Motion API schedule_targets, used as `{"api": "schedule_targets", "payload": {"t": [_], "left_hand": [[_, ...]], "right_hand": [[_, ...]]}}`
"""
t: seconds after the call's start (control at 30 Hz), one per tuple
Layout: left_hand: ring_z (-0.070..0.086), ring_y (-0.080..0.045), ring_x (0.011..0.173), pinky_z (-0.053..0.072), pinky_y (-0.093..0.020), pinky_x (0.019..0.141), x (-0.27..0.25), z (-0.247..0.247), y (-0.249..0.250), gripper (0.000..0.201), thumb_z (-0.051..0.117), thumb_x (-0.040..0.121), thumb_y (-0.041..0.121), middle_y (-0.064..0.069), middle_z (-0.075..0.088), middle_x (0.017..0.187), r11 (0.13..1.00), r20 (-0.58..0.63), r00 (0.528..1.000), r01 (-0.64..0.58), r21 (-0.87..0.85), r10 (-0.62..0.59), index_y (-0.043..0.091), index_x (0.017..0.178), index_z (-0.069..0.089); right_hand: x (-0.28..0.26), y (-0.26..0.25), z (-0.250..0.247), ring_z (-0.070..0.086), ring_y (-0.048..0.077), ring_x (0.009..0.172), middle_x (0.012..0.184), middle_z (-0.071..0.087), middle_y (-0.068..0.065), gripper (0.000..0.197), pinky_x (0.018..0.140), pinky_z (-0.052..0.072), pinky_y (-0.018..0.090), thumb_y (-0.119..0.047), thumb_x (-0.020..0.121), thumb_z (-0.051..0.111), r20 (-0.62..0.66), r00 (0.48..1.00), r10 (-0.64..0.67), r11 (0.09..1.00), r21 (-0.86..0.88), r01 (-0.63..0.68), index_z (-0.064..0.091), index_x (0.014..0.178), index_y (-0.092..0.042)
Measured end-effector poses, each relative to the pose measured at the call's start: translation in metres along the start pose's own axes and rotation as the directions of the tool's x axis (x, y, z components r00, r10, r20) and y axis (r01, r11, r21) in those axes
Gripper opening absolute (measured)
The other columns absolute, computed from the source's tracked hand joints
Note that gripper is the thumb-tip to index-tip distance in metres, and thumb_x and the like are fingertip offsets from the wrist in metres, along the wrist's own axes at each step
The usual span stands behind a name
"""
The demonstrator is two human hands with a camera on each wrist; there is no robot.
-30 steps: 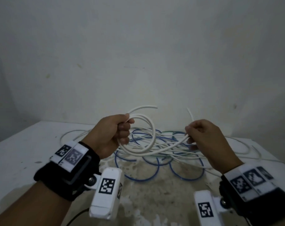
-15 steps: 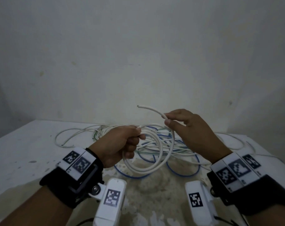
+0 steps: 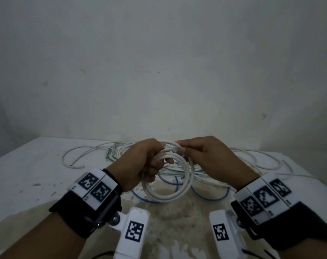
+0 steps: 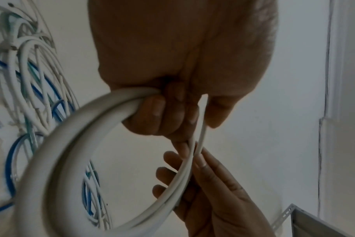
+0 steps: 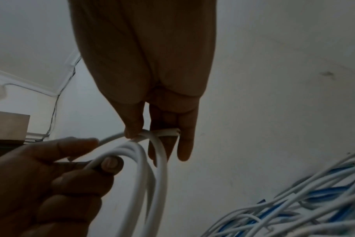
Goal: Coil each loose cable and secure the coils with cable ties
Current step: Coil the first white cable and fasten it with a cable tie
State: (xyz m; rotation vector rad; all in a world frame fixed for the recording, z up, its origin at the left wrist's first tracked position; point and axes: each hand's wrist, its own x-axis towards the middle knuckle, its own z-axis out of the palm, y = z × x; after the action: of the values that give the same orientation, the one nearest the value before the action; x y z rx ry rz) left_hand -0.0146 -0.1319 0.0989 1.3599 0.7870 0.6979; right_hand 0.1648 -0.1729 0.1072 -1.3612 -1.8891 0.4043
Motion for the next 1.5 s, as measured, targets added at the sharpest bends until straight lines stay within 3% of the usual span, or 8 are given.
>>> {"api": "schedule_targets", "payload": {"t": [0.1,0.27,0.5,0.7,0.87,1.2,1.37,1.5], "left_hand": [[0.017,-0.01,0.039,0.014,-0.022,0.043,0.002,-0.001,0.001,0.061,0.043,0.08,0.06,0.003,0.027,0.048,0.998,0.023,1.0,-0.001,-0.061,0.003,0.003,0.078,0.064],[0.019,-0.009,0.038,0.018,-0.02,0.038,0.008,0.003,-0.003,0.029,0.041,0.095,0.031,0.001,0.034,0.048,0.976,-0.053,0.997,-0.065,-0.206,0.055,0.007,0.082,0.051],[0.039,-0.011,0.044,0.038,-0.023,0.045,0.008,-0.001,-0.008,0.017,0.042,0.09,0.014,-0.01,0.052,0.067,0.911,0.117,0.98,-0.104,-0.4,0.163,0.002,0.099,0.051],[0.062,-0.026,0.07,0.054,-0.039,0.074,0.014,0.009,-0.01,0.024,0.039,0.098,0.008,-0.012,0.067,0.079,0.977,-0.02,0.985,-0.166,0.131,0.17,0.004,0.098,0.063],[0.026,-0.012,0.042,0.03,-0.021,0.039,0.021,0.03,-0.015,0.021,0.038,0.099,0.02,0.0,0.036,0.053,0.992,0.019,0.995,-0.099,-0.08,0.101,0.005,0.098,0.053],[0.028,-0.011,0.04,0.027,-0.021,0.039,0.028,0.049,-0.033,0.023,0.036,0.1,0.015,-0.002,0.039,0.055,0.964,0.061,0.994,-0.076,-0.253,0.094,0.012,0.078,0.042],[0.058,-0.024,0.067,0.053,-0.045,0.07,0.04,0.066,-0.046,0.022,0.043,0.09,0.0,-0.015,0.059,0.077,0.954,-0.036,0.989,-0.132,0.267,0.147,0.011,0.073,0.052],[0.048,-0.017,0.047,0.04,-0.027,0.049,0.04,0.101,-0.064,0.028,0.037,0.101,0.013,-0.009,0.057,0.067,0.974,-0.003,0.981,-0.195,0.118,0.196,0.009,0.083,0.058]], "right_hand": [[-0.003,0.002,0.005,0.063,-0.008,0.078,0.097,0.07,-0.013,0.024,0.065,0.043,0.005,-0.019,0.094,0.056,-0.016,1.0,0.004,0.999,0.054,-0.003,0.07,0.113,-0.021],[-0.008,0.003,0.013,0.067,0.004,0.076,0.09,0.07,-0.01,0.022,0.076,0.055,0.022,-0.018,0.098,0.047,-0.054,0.996,0.068,0.977,0.204,-0.056,0.064,0.11,-0.027],[-0.014,0.009,0.009,0.05,0.013,0.053,0.068,0.062,-0.006,0.022,0.055,0.046,0.029,-0.013,0.098,0.047,-0.085,0.991,0.104,0.924,0.376,-0.065,0.065,0.107,-0.021],[-0.021,0.016,0.008,0.049,0.003,0.054,0.067,0.061,-0.009,0.026,0.058,0.039,0.023,-0.017,0.098,0.048,-0.089,0.995,0.041,0.991,0.13,-0.03,0.065,0.095,-0.036],[-0.027,0.022,0.009,0.053,0.001,0.055,0.071,0.063,-0.009,0.021,0.06,0.041,0.023,-0.017,0.098,0.047,-0.218,0.968,0.122,0.973,0.22,-0.073,0.064,0.101,-0.028],[-0.048,0.038,0.005,0.045,0.013,0.048,0.065,0.061,-0.005,0.022,0.05,0.04,0.029,-0.016,0.098,0.047,-0.174,0.938,0.3,0.859,0.477,-0.186,0.066,0.099,-0.027],[-0.07,0.052,0.006,0.051,0.002,0.062,0.068,0.055,-0.015,0.023,0.06,0.039,0.013,-0.016,0.097,0.049,-0.249,0.953,0.172,0.983,-0.016,-0.182,0.068,0.109,-0.017],[-0.087,0.058,0.001,0.055,0.004,0.068,0.072,0.059,-0.012,0.016,0.065,0.042,0.02,-0.015,0.095,0.05,-0.366,0.906,0.21,0.973,-0.009,-0.229,0.065,0.097,-0.021]]}}
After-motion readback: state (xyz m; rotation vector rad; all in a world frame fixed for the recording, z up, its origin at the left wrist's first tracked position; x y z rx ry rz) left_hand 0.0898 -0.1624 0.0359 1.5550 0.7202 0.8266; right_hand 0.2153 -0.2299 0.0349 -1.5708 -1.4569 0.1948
